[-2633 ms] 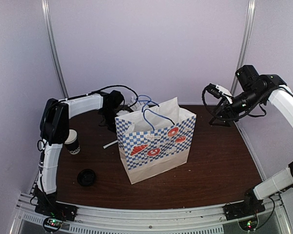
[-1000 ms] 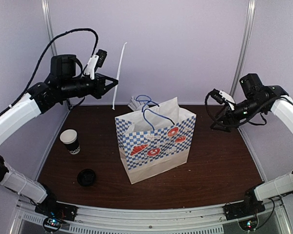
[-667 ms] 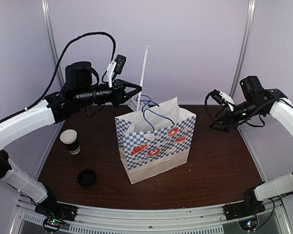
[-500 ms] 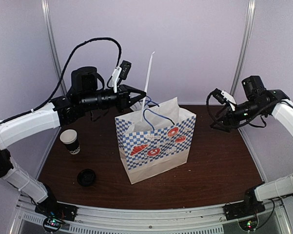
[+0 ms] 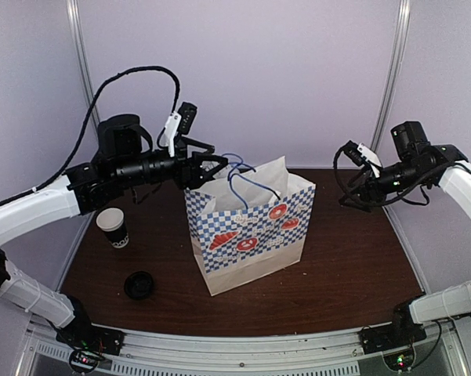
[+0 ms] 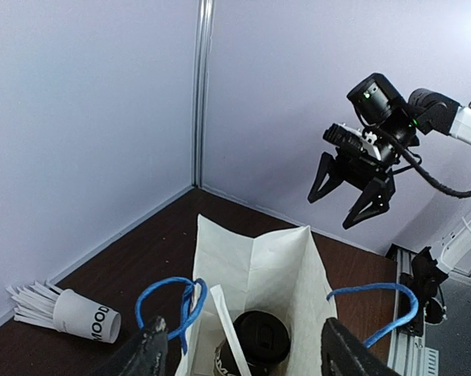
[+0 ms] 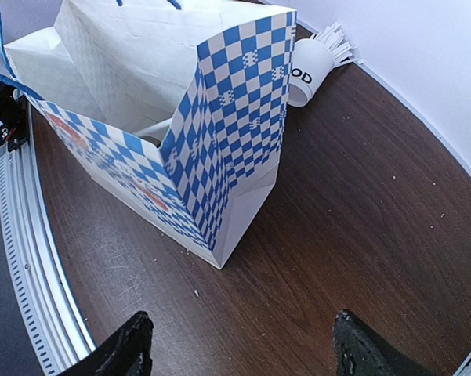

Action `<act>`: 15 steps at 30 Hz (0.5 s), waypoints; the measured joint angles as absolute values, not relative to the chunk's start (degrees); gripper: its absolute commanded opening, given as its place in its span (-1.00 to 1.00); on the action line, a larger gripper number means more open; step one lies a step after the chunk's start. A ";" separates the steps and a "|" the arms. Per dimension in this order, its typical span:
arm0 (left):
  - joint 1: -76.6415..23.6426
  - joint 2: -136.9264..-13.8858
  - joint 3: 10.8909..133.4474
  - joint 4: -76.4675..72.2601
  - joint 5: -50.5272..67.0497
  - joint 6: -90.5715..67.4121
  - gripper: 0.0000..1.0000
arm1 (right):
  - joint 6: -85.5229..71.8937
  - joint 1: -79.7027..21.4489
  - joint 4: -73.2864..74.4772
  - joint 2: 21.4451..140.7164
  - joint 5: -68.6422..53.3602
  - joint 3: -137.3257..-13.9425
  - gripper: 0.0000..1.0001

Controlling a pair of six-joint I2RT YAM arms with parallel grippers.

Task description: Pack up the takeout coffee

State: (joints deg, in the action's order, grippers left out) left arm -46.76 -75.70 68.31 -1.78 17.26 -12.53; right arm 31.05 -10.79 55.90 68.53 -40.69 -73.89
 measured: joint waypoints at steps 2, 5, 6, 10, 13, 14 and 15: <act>-46.76 -74.35 69.63 -0.16 15.73 -10.98 0.40 | 31.00 -10.70 55.90 68.53 -40.71 -73.89 0.58; -46.76 -73.14 71.66 2.74 12.93 -9.06 0.47 | 30.59 -10.46 55.92 68.53 -40.69 -73.91 0.62; -46.70 -72.93 72.29 3.90 11.88 -8.45 0.49 | 30.33 -10.44 55.96 68.53 -40.69 -74.04 0.63; -45.60 -72.69 75.26 10.44 6.96 -6.42 0.59 | 29.12 -10.33 56.03 68.60 -39.97 -76.49 0.95; -43.46 -73.25 78.72 17.04 2.37 -5.56 0.64 | 27.38 -10.11 55.66 69.43 -38.24 -79.77 1.00; -42.50 -73.80 80.42 19.40 0.84 -5.34 0.66 | 26.59 -10.02 55.59 70.11 -37.30 -81.17 1.00; -41.65 -74.30 81.71 21.08 -0.32 -5.21 0.67 | 25.93 -9.91 55.48 70.85 -36.73 -82.32 1.00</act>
